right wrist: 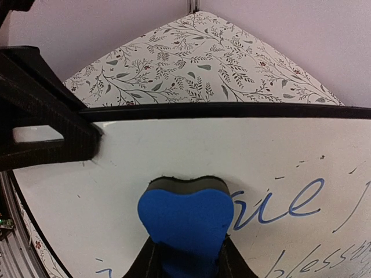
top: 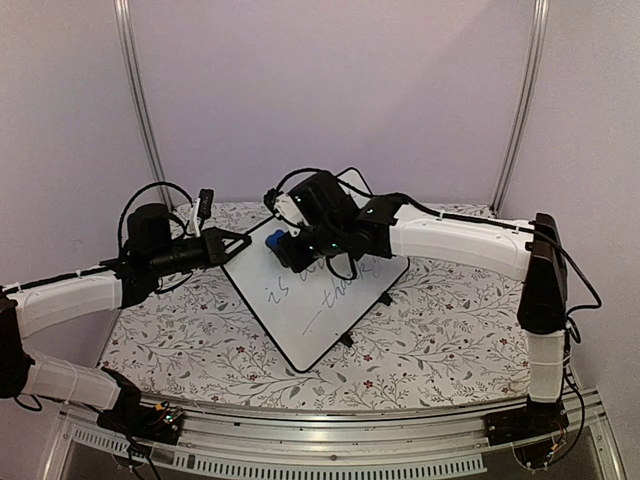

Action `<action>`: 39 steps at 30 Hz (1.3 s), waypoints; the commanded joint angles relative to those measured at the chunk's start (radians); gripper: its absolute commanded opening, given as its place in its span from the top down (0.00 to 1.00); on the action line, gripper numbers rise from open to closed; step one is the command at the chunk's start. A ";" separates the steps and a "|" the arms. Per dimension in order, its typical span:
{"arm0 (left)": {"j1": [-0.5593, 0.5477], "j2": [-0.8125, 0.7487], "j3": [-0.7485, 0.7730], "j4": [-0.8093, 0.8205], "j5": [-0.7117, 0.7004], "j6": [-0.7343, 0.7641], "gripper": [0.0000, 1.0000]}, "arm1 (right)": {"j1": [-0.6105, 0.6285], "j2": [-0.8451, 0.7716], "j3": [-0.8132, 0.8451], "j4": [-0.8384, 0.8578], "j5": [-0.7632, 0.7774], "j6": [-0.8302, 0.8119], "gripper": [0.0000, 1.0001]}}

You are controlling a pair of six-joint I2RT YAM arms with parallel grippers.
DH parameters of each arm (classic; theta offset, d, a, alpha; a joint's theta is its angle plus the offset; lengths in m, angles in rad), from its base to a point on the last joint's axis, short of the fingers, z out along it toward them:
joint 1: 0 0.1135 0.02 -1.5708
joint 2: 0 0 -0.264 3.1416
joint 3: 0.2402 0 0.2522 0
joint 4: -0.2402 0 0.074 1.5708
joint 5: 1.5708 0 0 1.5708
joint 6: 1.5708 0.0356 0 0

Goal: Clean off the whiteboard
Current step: Erase the whiteboard on the whiteboard stand.

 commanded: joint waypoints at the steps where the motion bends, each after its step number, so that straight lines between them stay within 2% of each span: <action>1: -0.026 -0.026 0.004 0.063 0.068 0.018 1.00 | -0.019 0.036 0.012 -0.009 0.012 -0.007 1.00; 17: -0.027 -0.021 0.007 0.064 0.076 0.017 1.00 | 0.006 -0.071 -0.242 0.016 -0.051 0.004 1.00; 21: -0.026 -0.020 0.007 0.065 0.077 0.015 1.00 | 0.006 -0.078 -0.225 0.027 -0.055 0.003 1.00; 32: -0.026 -0.024 0.007 0.063 0.078 0.018 1.00 | 0.006 0.042 0.025 -0.008 -0.043 -0.037 1.00; 39: -0.027 -0.025 0.008 0.061 0.078 0.018 1.00 | 0.006 0.023 -0.067 -0.032 -0.036 -0.030 1.00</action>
